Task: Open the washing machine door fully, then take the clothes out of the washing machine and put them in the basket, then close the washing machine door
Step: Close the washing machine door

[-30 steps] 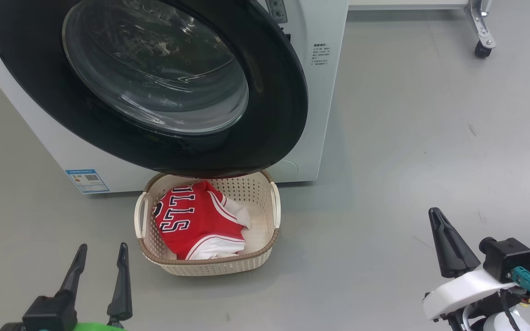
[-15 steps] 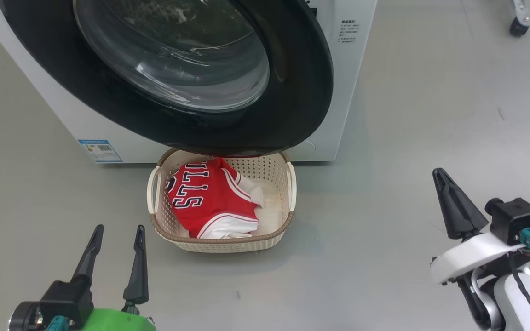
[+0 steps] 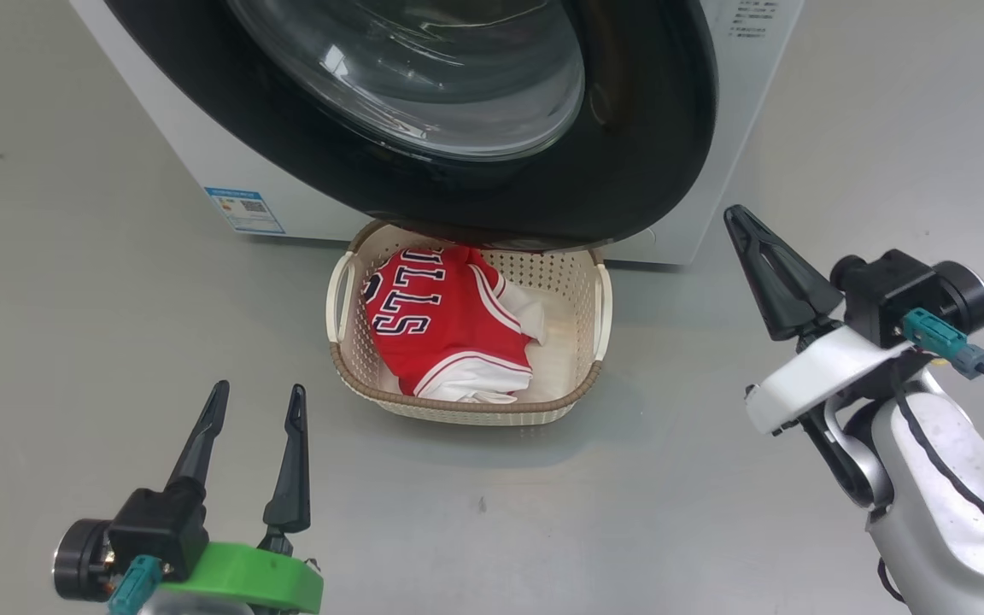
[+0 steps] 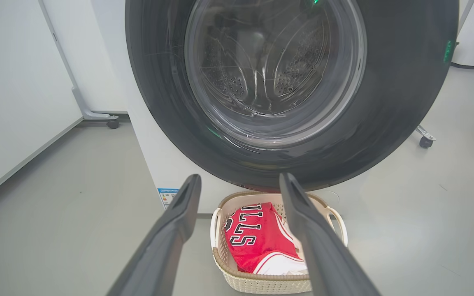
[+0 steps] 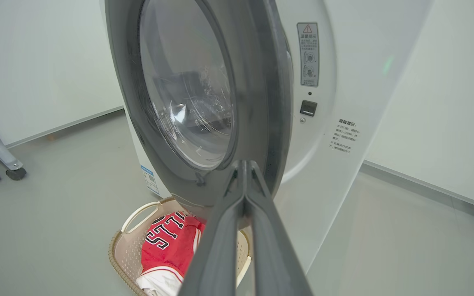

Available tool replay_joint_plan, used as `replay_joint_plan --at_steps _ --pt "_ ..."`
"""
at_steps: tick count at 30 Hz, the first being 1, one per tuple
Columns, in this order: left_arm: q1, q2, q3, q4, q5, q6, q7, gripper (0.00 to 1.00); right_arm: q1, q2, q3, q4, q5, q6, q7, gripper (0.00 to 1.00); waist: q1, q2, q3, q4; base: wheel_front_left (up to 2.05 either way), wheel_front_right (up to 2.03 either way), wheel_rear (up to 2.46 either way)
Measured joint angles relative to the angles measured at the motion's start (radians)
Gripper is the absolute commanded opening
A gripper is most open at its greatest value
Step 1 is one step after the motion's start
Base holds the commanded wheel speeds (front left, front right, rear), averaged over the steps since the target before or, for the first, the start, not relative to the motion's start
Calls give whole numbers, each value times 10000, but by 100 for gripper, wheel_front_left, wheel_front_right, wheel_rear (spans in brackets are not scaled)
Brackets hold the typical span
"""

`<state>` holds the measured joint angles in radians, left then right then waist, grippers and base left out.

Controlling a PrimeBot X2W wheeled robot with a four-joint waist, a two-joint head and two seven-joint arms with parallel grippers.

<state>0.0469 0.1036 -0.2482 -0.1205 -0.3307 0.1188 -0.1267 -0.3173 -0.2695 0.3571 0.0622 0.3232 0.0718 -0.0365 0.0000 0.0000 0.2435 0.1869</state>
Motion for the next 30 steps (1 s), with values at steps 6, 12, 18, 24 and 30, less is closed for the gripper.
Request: replay_joint_plan --at_steps 6,12,18,24,30 --pt "-285 -54 -123 96 0 -2 -81 100 -1001 351 326 470 -88 96 207 0 0 0 273 362 0 0 0" --pt "-593 -153 -213 113 59 -12 -169 100 -2187 506 318 1053 -88 173 380 0 0 0 592 584 0 0 0" --pt "-913 -201 -282 144 61 -21 -301 100 -3391 502 113 1689 -88 217 502 0 0 0 990 746 0 0 0" --pt "-1151 -245 -293 251 73 -21 -393 100 -4092 568 84 2243 -88 316 474 0 0 0 1312 770 0 0 0" --pt "-1379 -280 -407 464 100 -23 -422 100 -4577 585 -10 2930 -88 328 332 0 0 0 1415 748 0 0 0"
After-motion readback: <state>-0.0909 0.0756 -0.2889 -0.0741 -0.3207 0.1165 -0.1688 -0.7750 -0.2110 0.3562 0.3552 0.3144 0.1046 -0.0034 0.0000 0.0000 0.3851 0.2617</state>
